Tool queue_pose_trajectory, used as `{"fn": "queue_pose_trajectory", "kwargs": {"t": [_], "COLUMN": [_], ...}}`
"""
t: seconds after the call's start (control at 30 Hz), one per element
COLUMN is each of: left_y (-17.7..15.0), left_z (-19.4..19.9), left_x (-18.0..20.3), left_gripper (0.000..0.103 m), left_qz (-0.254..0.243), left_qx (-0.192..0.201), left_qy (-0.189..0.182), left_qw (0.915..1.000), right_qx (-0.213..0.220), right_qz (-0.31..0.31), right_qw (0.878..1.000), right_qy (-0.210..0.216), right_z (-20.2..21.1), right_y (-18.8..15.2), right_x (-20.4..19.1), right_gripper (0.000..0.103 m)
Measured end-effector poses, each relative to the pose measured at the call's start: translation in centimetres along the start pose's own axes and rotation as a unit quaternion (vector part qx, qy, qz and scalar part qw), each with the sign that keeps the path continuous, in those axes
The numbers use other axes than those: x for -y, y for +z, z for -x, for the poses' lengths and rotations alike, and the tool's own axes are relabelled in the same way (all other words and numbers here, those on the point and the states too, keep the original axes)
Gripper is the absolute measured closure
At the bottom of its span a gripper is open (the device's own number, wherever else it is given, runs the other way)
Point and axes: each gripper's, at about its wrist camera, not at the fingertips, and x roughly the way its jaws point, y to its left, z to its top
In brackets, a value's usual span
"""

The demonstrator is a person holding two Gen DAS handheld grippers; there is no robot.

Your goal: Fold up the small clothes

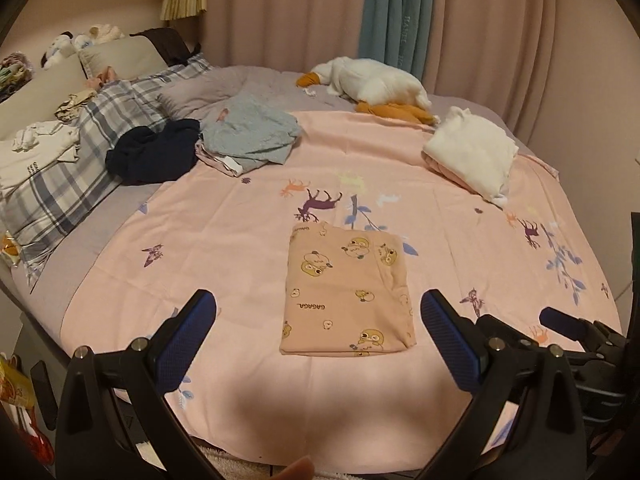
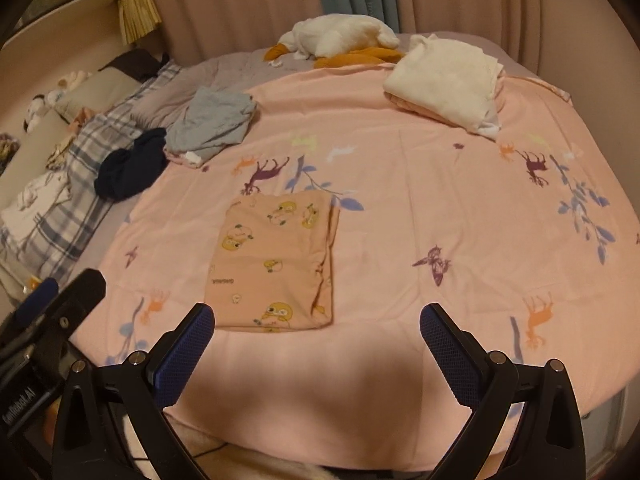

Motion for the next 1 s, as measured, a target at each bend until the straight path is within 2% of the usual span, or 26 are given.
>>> {"fn": "queue_pose_trajectory", "kwargs": {"t": [0.2, 0.37, 0.53, 1.0], "left_y": [0.0, 0.0, 0.3, 0.7], "left_z": [-0.7, -0.8, -1.0, -1.9], "left_x": [0.0, 0.4, 0.8, 1.0], "left_gripper": [0.001, 0.001, 0.001, 0.001], "left_qz": [0.007, -0.006, -0.003, -0.008], "left_qx": [-0.016, -0.004, -0.001, 0.001], "left_qy": [-0.008, 0.001, -0.017, -0.016], "left_qw": [0.9998, 1.0, 0.9998, 0.9998], "right_qx": [0.002, -0.002, -0.002, 0.0], "right_qz": [0.005, -0.006, -0.016, -0.034], "right_qw": [1.0, 1.0, 1.0, 0.999], "right_qy": [-0.011, -0.009, -0.004, 0.002], "right_z": [0.2, 0.0, -0.2, -0.9], "right_y": [-0.1, 0.0, 0.3, 1.0], "right_x": [-0.4, 0.2, 0.6, 1.6], "right_gripper": [0.001, 0.001, 0.001, 0.001]}}
